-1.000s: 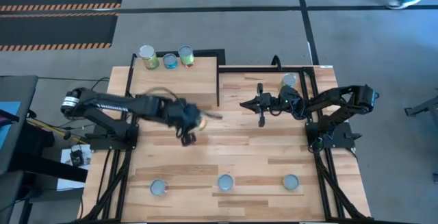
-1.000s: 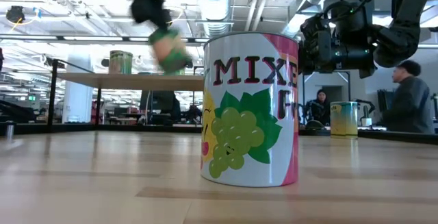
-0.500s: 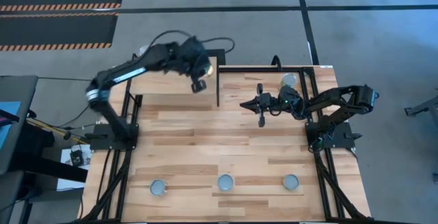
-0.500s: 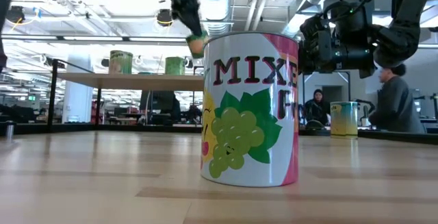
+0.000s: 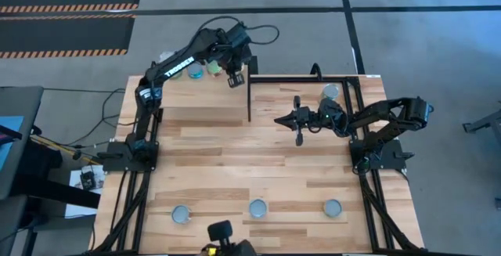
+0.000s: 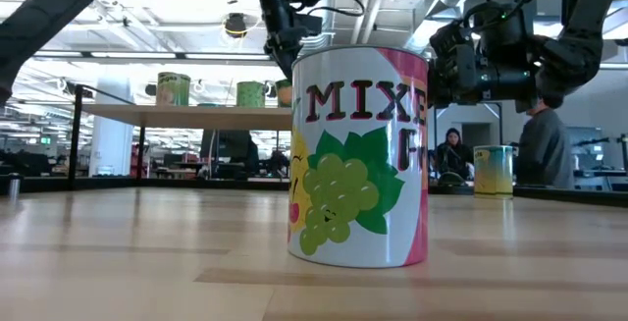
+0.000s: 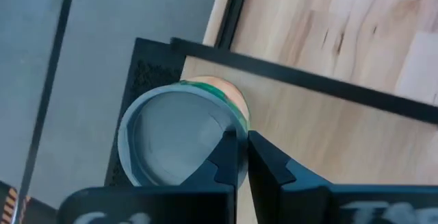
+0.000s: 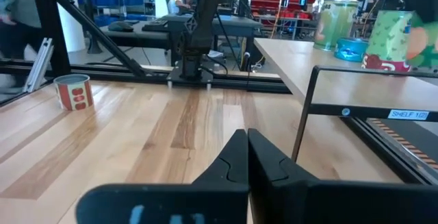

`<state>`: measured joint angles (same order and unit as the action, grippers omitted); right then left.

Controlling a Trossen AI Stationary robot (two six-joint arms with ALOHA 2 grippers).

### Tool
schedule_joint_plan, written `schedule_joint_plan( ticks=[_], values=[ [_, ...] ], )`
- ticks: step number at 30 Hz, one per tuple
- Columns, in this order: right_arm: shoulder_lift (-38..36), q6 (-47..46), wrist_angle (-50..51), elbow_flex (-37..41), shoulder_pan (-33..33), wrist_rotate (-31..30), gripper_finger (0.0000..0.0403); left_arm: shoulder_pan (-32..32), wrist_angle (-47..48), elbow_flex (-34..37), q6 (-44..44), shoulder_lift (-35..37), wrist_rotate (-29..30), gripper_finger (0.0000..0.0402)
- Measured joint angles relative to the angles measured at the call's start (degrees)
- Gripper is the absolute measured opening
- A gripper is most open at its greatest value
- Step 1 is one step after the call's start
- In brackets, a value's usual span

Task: Pick and place cans onto a shelf
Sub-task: Put the canned peaches on the shelf

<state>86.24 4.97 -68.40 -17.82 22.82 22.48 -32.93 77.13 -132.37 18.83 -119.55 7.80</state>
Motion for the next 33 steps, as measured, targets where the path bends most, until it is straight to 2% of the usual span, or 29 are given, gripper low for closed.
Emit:
schedule_joint_plan(
  ticks=[6,12,18,33],
  values=[
    [0.0,0.02,0.35,0.0,-0.28,0.0,0.0008,-0.98,-0.64,0.3,-1.7,0.2,-0.28,0.0],
    [0.0,0.0,0.28,0.0,-0.28,0.0,0.0008,-1.48,-1.44,0.36,-1.91,-1.23,-3.22,0.0],
    [0.0,0.0,0.42,0.0,-0.28,0.0,0.0008,-1.6,-2.1,0.36,-1.53,-3.29,-2.88,0.0003],
    [0.0,0.0,0.48,0.0,-0.28,0.0,0.0008,-1.79,-1.32,0.36,-2.2,-3.37,-0.91,0.0017]
  ],
)
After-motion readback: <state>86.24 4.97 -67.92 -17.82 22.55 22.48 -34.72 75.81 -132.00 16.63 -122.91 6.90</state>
